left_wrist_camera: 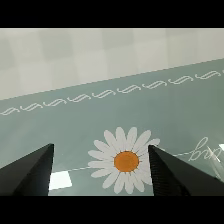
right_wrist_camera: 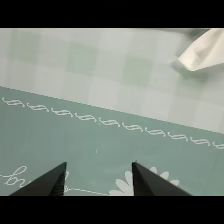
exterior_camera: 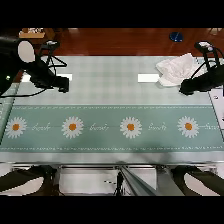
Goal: Fold the shirts.
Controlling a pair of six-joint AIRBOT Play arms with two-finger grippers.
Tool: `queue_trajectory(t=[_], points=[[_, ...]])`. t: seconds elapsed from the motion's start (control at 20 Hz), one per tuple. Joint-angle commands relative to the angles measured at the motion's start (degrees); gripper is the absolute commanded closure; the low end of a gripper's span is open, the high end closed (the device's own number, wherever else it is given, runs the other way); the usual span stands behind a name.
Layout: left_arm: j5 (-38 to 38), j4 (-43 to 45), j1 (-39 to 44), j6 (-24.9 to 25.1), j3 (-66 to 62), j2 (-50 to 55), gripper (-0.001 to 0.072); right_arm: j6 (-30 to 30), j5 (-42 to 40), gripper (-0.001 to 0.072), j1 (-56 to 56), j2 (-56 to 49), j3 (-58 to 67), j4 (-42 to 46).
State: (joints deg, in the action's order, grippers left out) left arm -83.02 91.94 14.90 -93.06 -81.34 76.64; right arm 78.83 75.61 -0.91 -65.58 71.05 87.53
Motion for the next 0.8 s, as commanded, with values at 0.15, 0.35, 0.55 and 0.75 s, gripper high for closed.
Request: queue_trajectory(t=[0.15,0.35,0.55,0.75], points=[[0.0,0.0,0.0,0.0,0.0,0.0,0.0019,0.0,0.0,0.0228,0.0,0.0,0.1,0.0],[0.0,0.0,0.0,0.0,0.0,0.0,0.0019,0.0,0.0,0.0228,0.0,0.0,0.1,0.0],[0.0,0.0,0.0,0.0,0.0,0.0,0.0019,0.0,0.0,0.0228,0.0,0.0,0.1,0.0],[0.0,0.0,0.0,0.0,0.0,0.3,0.0019,0.0,-2.0,0.0228,0.0,0.0,0.1,-0.2]])
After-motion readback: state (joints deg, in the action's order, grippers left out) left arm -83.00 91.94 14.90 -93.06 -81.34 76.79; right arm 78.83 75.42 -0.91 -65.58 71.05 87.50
